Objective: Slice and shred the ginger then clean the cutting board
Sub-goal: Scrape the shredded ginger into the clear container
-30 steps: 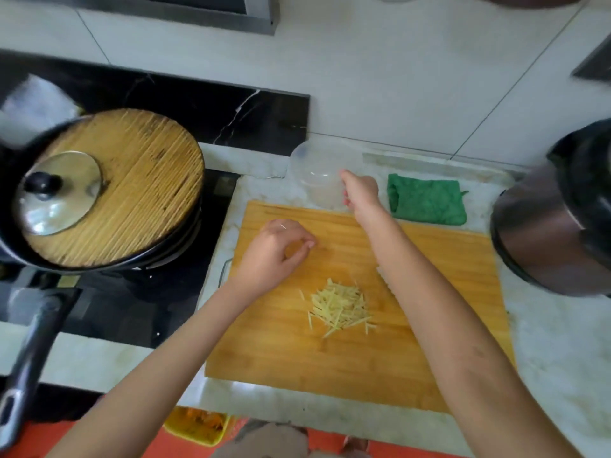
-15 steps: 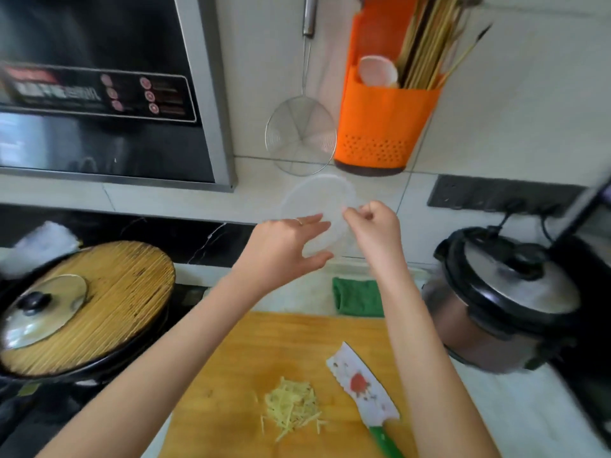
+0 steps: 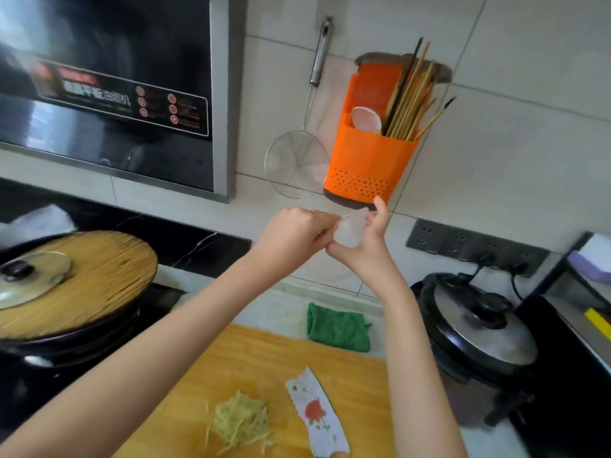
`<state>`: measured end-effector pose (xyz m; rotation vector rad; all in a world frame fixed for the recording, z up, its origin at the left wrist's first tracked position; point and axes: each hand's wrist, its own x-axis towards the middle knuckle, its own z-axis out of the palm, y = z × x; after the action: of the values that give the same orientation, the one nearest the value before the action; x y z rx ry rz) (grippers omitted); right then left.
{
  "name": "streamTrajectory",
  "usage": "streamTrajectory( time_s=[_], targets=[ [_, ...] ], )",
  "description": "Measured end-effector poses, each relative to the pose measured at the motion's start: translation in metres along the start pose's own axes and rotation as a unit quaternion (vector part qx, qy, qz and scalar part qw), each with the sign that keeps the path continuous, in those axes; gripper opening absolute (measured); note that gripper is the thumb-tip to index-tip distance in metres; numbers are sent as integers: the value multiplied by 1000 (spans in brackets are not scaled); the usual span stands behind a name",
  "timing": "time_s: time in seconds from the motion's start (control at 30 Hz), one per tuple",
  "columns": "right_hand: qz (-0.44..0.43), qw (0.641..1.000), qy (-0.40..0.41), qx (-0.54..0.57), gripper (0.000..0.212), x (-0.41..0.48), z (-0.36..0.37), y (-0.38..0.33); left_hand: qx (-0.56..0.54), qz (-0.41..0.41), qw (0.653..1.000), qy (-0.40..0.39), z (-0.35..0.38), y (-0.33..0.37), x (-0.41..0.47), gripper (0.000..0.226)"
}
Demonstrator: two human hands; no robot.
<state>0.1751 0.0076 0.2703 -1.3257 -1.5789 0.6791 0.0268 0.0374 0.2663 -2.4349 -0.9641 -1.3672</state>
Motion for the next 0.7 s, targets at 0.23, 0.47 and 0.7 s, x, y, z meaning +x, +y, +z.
streamTrajectory(
  time_s=[0.23,0.47,0.7],
  targets=[
    [-91,991,77,-65,138,10,11,-16,41,44,998,-16,-33,6,18,43],
    [-162,968,129,-142,130,-2,9,-30,-19,34,999,-5,-51,8,7,32],
    [-158,952,156,-211,135,-7,14,-38,-78,-1,997,11,-54,9,0,37]
  ],
)
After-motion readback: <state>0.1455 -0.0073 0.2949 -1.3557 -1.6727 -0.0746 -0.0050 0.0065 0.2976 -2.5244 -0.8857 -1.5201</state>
